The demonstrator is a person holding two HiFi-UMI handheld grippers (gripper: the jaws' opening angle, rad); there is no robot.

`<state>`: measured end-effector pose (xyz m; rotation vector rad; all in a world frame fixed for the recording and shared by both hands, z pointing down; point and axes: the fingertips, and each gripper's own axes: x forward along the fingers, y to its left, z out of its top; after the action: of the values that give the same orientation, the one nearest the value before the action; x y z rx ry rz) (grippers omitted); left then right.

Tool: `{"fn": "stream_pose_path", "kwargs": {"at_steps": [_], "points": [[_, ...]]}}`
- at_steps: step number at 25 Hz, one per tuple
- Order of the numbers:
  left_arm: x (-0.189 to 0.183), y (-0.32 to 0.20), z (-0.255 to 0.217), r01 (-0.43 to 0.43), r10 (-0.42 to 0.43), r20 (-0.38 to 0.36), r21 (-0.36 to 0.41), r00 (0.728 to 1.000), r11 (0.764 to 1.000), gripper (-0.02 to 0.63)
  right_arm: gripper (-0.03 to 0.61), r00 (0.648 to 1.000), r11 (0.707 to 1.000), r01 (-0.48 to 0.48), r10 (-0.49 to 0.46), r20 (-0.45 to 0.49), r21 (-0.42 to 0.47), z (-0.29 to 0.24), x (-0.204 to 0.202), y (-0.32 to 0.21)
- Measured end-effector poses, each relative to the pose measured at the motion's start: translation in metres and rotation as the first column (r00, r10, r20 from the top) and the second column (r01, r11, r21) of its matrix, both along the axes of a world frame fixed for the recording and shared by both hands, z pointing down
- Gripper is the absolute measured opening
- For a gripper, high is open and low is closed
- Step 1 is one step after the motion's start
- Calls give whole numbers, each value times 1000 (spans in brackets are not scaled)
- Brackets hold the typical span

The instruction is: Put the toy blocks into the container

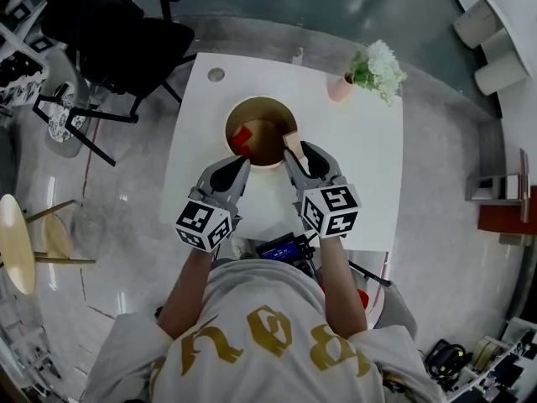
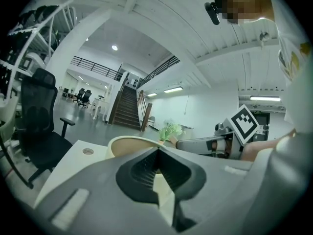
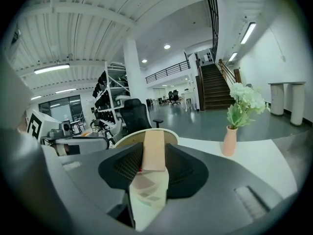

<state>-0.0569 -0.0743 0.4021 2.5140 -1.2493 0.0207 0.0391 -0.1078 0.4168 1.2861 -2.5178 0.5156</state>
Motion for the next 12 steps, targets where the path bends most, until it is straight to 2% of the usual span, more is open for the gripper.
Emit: {"fn": "stream_pose_path", "kwargs": {"at_steps": [12], "points": [[-12,-15,4,39,-39,-7,-14,999,999,2,173,997,998,65,-64,-50,6,7,-22,-20]]}}
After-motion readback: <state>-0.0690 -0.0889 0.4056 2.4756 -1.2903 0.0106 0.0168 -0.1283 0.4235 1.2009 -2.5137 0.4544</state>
